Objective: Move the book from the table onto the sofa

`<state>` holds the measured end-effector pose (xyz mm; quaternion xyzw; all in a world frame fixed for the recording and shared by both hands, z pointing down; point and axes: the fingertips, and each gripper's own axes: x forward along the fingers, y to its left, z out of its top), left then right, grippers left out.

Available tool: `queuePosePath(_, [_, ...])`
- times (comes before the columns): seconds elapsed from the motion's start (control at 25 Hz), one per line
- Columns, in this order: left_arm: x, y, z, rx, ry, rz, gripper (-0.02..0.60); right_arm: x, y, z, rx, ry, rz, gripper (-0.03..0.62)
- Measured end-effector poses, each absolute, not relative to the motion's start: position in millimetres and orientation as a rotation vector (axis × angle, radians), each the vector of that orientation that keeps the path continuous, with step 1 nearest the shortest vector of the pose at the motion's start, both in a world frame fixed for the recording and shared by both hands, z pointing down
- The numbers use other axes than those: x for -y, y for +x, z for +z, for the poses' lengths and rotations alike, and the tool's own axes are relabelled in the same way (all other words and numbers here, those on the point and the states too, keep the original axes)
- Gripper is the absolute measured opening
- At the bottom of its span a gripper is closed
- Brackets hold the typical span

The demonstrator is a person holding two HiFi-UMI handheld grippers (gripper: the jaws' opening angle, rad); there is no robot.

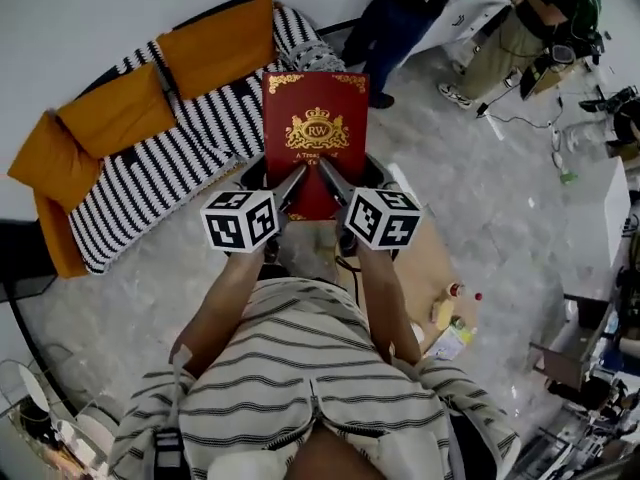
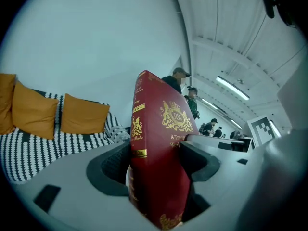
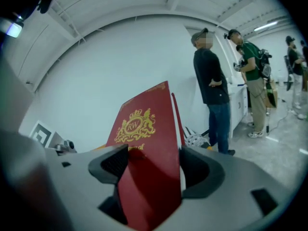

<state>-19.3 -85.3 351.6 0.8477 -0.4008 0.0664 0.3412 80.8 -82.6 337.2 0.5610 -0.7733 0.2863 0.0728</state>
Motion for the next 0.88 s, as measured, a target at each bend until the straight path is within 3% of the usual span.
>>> queuePosePath(0.44, [156.4, -189.5, 358.2, 1.287, 2.042, 0.065, 0.318, 178.4, -91.7, 343.1, 2.443, 1.356, 0.806, 0.351])
queuePosePath(0.88, [200.7, -238.9, 375.0, 1.399, 1.939, 0.039, 0.318, 234.3, -144.1, 361.5, 2.473, 1.191, 0.81, 0.351])
